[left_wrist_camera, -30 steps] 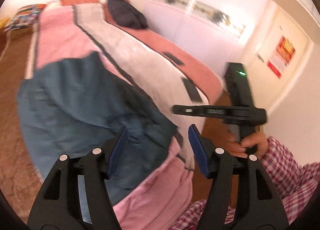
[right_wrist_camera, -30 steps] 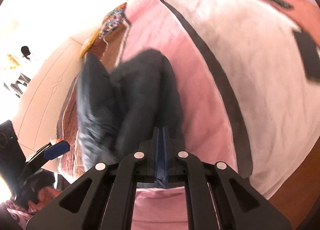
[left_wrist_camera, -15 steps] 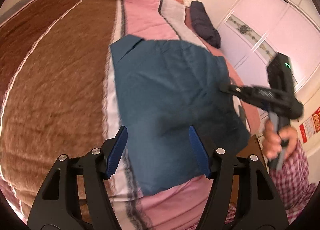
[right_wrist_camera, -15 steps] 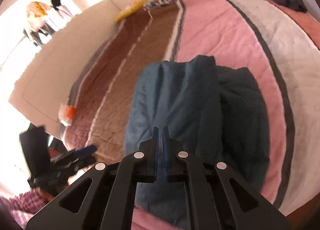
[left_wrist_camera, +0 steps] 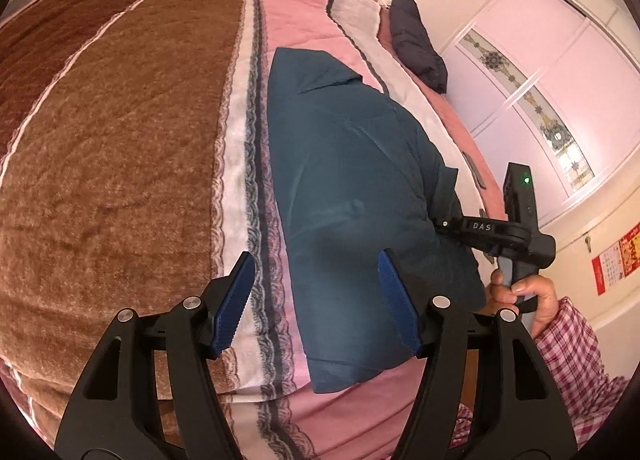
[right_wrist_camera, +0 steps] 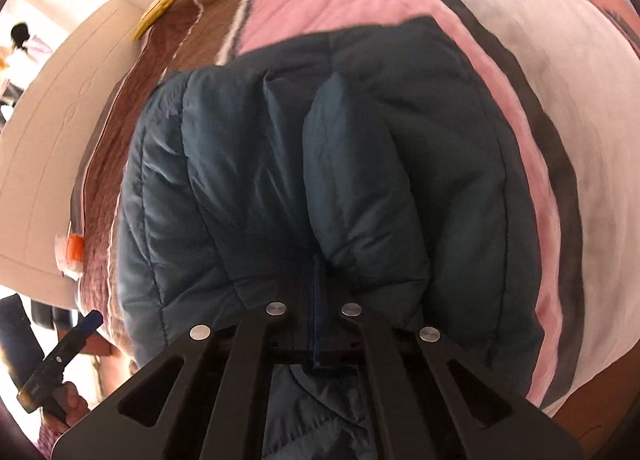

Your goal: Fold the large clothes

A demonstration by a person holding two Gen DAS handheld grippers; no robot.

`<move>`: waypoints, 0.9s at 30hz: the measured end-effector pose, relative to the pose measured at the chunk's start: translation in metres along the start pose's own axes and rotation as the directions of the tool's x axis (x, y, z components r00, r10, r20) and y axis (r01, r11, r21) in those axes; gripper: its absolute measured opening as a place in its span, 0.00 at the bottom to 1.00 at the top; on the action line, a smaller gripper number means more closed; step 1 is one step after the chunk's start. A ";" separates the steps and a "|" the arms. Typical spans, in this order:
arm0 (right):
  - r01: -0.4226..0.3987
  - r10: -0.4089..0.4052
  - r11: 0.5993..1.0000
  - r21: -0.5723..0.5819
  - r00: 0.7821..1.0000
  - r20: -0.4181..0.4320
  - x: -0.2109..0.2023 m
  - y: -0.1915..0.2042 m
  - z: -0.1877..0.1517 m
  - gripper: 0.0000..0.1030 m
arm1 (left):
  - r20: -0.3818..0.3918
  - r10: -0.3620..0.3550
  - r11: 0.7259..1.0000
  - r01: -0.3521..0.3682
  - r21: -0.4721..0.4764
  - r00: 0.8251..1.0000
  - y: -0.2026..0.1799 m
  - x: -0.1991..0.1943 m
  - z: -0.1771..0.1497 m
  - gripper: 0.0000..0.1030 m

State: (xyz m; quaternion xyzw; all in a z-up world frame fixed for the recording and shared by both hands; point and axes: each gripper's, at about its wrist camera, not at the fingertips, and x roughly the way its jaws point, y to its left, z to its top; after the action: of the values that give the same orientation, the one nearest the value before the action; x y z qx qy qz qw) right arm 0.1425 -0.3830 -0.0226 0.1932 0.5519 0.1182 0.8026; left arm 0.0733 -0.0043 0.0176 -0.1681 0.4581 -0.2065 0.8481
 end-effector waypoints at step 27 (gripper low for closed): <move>-0.045 0.044 0.999 -0.003 0.987 0.157 -0.098 -0.023 -0.061 0.35 | -0.083 -0.006 0.999 0.009 0.031 0.996 -0.034 0.039 -0.003 0.71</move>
State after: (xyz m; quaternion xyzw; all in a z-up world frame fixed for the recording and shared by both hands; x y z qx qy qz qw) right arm 0.0496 -0.4319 0.0303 0.2145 0.4827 0.1204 0.8406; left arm 0.0836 -0.0529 0.0047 -0.1478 0.4891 -0.2237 0.8300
